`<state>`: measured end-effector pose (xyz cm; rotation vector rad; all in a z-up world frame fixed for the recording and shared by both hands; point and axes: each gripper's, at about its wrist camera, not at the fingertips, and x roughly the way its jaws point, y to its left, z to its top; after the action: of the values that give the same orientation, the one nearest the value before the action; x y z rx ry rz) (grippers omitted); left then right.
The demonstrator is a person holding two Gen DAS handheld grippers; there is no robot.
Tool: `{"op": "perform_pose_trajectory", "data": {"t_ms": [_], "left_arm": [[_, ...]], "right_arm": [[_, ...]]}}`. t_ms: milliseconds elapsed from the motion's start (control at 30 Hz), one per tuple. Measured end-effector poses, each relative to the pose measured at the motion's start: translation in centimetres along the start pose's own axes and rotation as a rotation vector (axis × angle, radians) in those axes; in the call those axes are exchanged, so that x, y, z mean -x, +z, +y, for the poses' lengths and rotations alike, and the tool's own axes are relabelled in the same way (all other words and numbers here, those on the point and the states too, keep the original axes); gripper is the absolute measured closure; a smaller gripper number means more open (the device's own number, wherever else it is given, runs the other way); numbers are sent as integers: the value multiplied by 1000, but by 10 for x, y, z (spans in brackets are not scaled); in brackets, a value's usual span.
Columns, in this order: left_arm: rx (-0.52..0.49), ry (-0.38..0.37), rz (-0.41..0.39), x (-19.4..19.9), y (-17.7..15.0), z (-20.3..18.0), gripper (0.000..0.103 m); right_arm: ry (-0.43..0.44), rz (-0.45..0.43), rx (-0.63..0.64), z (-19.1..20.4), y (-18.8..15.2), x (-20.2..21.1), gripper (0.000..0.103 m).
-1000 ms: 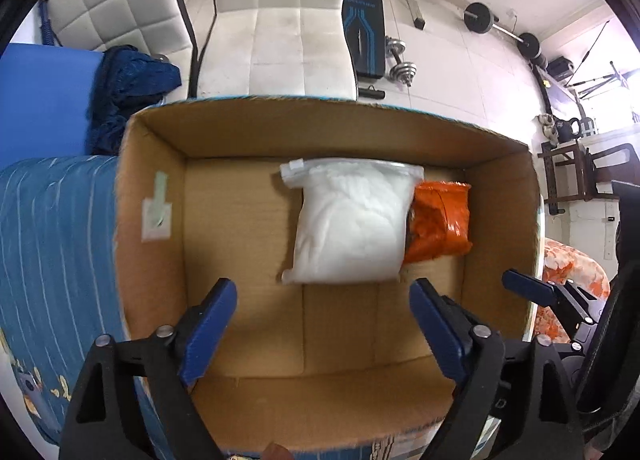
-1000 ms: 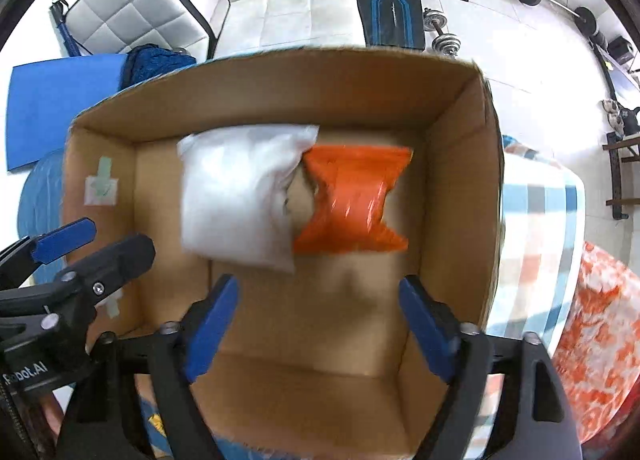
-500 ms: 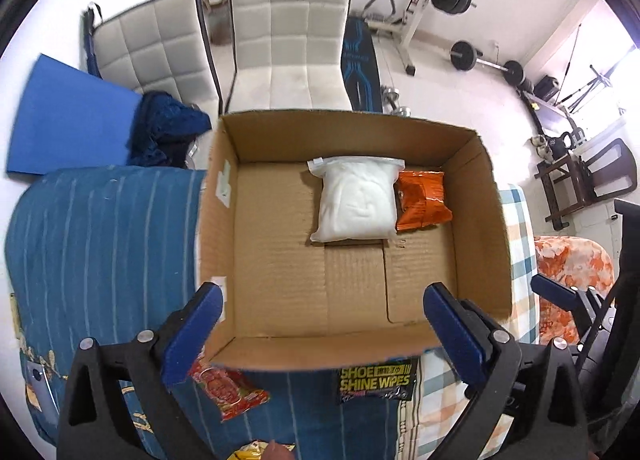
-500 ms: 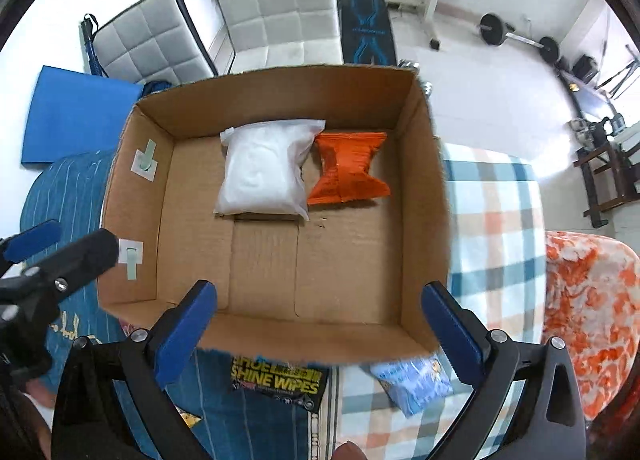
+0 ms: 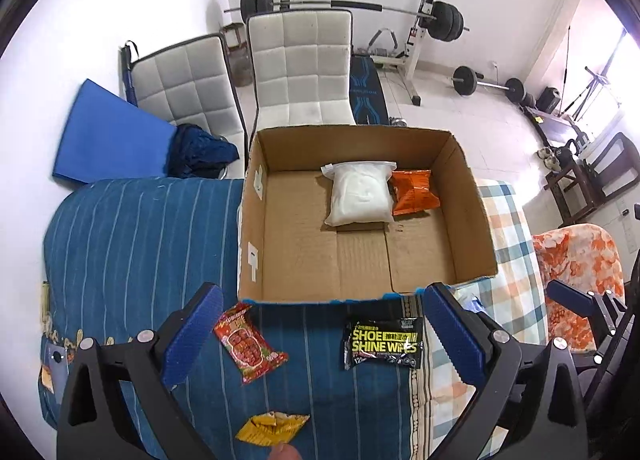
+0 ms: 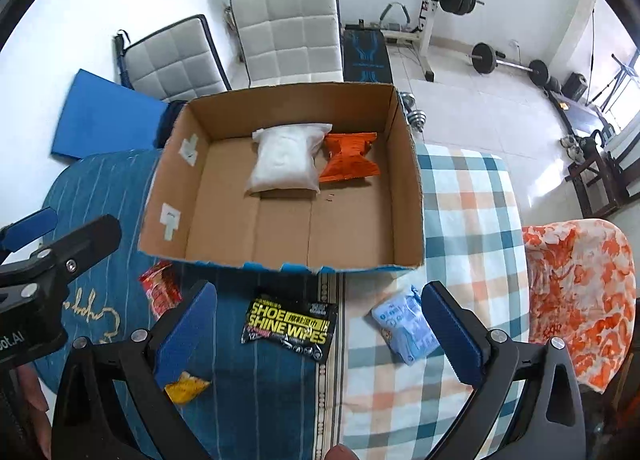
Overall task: Organize soft objects
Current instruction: 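Lower both bags into the box and open both grippers, then grasp the yellow pack with the left gripper while the right grasps the blue wipes pack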
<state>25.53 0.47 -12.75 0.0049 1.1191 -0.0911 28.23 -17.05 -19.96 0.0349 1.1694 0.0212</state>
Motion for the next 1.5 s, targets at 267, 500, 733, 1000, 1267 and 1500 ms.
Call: {"op": "perform_pose_trajectory", "data": {"t_ms": [267, 500, 733, 1000, 1267, 1500], "left_arm": [[19, -6, -28, 25, -26, -13, 0], [136, -2, 42, 18, -53, 8, 0], [381, 22, 227, -32, -111, 63, 0], [688, 3, 482, -98, -194, 120, 1], [796, 10, 610, -153, -233, 135, 5], [609, 30, 603, -176, -223, 102, 46]], "right_arm": [[48, -25, 7, -10, -23, 32, 0], [80, 90, 36, -59, -40, 9, 0], [-31, 339, 158, -106, -56, -100, 0], [-62, 484, 142, -123, -68, -198, 3], [-33, 496, 76, -132, -72, -212, 38], [-5, 523, 15, -127, -92, -192, 58]]}}
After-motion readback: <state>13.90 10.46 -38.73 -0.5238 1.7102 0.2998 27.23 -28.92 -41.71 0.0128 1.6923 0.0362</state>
